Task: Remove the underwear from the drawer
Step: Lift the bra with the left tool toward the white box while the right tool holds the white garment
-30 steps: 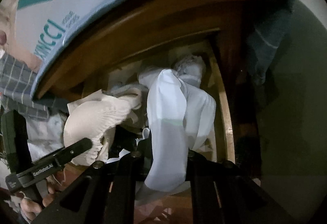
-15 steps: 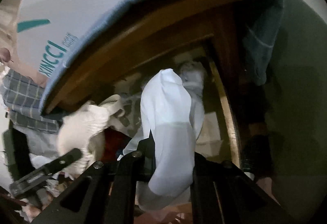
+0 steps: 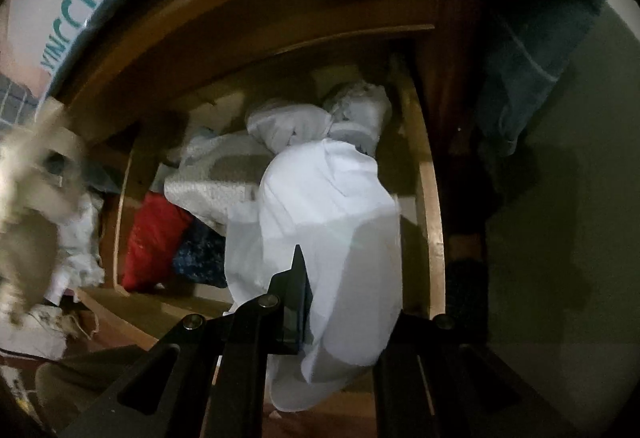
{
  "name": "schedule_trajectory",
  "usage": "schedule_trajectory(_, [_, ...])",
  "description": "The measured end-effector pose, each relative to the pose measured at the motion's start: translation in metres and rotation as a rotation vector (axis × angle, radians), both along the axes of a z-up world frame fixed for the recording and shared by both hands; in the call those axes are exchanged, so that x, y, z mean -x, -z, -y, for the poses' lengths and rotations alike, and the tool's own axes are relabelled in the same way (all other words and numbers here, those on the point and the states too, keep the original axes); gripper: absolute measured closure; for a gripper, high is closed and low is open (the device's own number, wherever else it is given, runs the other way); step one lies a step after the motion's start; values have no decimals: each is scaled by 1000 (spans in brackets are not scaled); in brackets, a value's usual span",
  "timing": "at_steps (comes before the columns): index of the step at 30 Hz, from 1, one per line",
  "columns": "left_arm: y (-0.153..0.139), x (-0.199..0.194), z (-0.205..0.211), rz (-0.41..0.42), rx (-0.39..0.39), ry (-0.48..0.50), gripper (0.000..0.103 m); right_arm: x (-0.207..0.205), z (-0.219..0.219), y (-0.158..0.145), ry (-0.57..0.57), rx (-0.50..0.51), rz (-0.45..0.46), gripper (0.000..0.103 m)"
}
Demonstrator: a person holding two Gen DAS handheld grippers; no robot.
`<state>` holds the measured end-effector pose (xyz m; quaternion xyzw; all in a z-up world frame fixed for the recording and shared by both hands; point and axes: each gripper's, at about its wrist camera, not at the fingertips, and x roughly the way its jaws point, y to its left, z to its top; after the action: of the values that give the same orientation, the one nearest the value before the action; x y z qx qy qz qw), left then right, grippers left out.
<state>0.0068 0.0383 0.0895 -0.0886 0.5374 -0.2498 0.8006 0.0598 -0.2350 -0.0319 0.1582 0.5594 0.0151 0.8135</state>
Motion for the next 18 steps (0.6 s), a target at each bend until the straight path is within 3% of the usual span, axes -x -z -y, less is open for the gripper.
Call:
schedule_trajectory(6, [-47,-2,-16,-11,119,-5,60,-2,-4,9,-16,12,-21,94])
schedule_trajectory(14, [-152,-22,-9,206,86,-5,60,-2,-10,11,-44,44,-32,94])
schedule_trajectory(18, [-185,-50,11,266,57,8,60,-4,-12,12,-48,47,-33,94])
